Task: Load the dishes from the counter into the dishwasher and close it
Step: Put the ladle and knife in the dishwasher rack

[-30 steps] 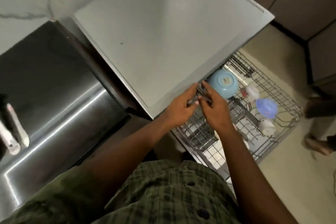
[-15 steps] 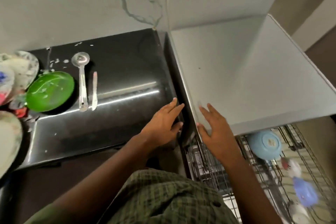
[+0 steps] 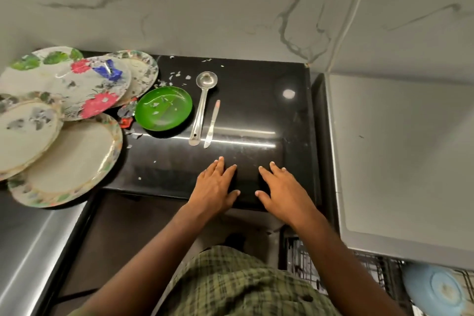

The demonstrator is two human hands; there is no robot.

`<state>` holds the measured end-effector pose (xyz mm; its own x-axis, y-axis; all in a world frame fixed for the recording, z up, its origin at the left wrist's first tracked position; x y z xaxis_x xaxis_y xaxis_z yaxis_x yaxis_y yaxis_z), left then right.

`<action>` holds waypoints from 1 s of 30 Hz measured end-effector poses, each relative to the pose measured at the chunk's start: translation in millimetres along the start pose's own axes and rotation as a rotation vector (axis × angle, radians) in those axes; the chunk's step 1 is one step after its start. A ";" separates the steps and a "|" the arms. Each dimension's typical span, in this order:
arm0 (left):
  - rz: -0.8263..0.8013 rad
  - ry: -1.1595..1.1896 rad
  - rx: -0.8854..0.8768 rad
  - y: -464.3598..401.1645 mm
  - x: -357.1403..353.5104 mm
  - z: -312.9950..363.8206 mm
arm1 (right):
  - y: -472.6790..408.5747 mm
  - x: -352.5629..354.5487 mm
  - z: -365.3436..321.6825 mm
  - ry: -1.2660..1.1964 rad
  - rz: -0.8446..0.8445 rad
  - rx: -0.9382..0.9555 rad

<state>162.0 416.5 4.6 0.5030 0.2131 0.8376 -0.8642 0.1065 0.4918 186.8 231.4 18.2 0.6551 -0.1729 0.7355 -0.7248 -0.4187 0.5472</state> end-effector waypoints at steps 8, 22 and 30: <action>0.223 0.184 0.014 0.2 25.3 -48.1 | -53.5 13.0 -45.8 0.143 -0.167 -0.121; 0.227 0.037 0.137 -109.1 68.2 -60.2 | -90.7 23.9 -52.4 0.134 -0.247 -0.242; 0.209 0.091 0.264 -143.5 83.5 -55.9 | -87.7 24.6 -48.6 0.127 -0.236 -0.236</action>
<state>327.1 473.3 -9.3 0.3021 0.2908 0.9078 -0.9084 -0.2009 0.3666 256.1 307.3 7.7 0.7891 0.0226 0.6138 -0.5959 -0.2138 0.7741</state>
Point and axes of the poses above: each hand's wrist, its own y-axis away from the middle knuckle, its own x-axis out of the back of the hand, z = x × y, the point moved 5 cm from there along -y, towards the middle knuckle, and after that the axes turned 12 degrees about -z, right-handed, at the moved point
